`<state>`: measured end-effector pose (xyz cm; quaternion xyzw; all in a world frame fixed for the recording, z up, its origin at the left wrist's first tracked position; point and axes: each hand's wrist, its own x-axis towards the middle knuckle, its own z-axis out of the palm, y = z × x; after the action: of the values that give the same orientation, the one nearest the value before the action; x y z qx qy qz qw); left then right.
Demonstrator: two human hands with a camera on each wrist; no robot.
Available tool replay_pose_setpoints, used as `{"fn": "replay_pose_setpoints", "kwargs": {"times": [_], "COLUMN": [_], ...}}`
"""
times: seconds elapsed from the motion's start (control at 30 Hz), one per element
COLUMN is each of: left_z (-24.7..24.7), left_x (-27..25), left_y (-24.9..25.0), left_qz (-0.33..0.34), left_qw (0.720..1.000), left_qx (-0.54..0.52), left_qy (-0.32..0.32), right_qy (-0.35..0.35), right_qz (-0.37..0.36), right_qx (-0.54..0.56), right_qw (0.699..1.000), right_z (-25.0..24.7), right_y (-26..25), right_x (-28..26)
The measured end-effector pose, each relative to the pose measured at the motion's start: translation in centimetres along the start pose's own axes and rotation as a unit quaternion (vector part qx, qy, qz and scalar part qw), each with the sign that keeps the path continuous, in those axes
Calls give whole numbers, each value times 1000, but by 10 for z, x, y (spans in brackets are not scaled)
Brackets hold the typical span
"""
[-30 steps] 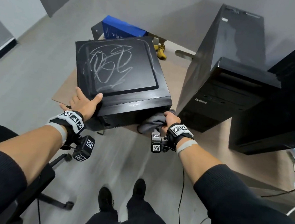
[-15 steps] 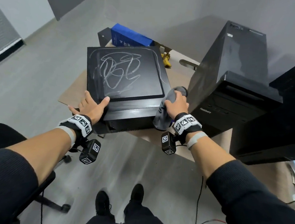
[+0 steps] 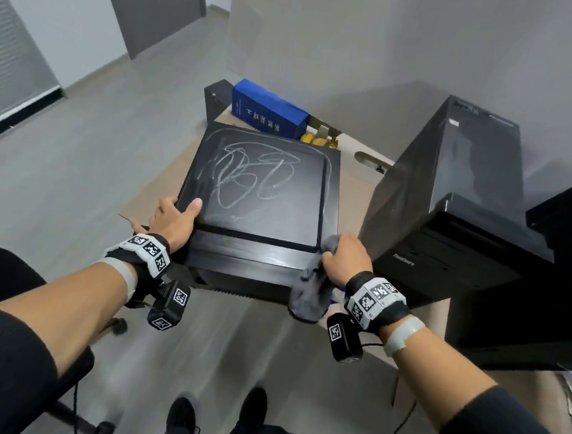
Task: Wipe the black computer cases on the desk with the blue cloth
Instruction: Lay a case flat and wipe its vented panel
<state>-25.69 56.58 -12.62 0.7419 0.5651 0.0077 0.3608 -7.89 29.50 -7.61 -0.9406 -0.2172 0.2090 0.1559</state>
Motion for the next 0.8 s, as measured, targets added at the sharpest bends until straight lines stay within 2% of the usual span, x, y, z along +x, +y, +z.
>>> {"fn": "replay_pose_setpoints", "kwargs": {"times": [0.1, 0.23, 0.3, 0.37, 0.43, 0.5, 0.57, 0.63, 0.7, 0.77, 0.8], "left_z": [-5, -9, -14, -10, -8, -4, -2, -10, -8, -3, -1], "left_x": [19, 53, 62, 74, 68, 71, 68, 51, 52, 52, 51], "left_y": [4, 0, 3, 0, 6, 5, 4, 14, 11, 6, 6], "left_qz": [-32, -11, -9, -11, -46, -94, -104, -127, -111, -97, -87], "left_qw": [997, 990, 987, 980, 950, 913, 890, 870, 853, 858, 868], "left_qx": [-73, -130, -146, -178, -285, -368, -407, -431, -461, -459, -450], "left_qy": [4, -51, -69, -83, -121, -150, -180, -203, -217, -207, -189], "right_qy": [23, 81, 18, -66, -142, -185, -193, -189, -191, -191, -180], "right_qz": [-65, -192, -252, -289, -325, -388, -434, -451, -467, -478, -466], "right_qx": [63, 107, 40, -103, -175, -182, -199, -226, -233, -233, -231], "right_qw": [996, 972, 967, 949, 919, 884, 857, 842, 831, 825, 835], "right_z": [-21, -20, 0, 28, 52, 68, 77, 81, 81, 77, 72], "right_y": [-19, -75, -100, -112, -115, -123, -132, -143, -154, -168, -177], "right_x": [12, 34, 43, 45, 39, 34, 33, 42, 59, 91, 112]}}
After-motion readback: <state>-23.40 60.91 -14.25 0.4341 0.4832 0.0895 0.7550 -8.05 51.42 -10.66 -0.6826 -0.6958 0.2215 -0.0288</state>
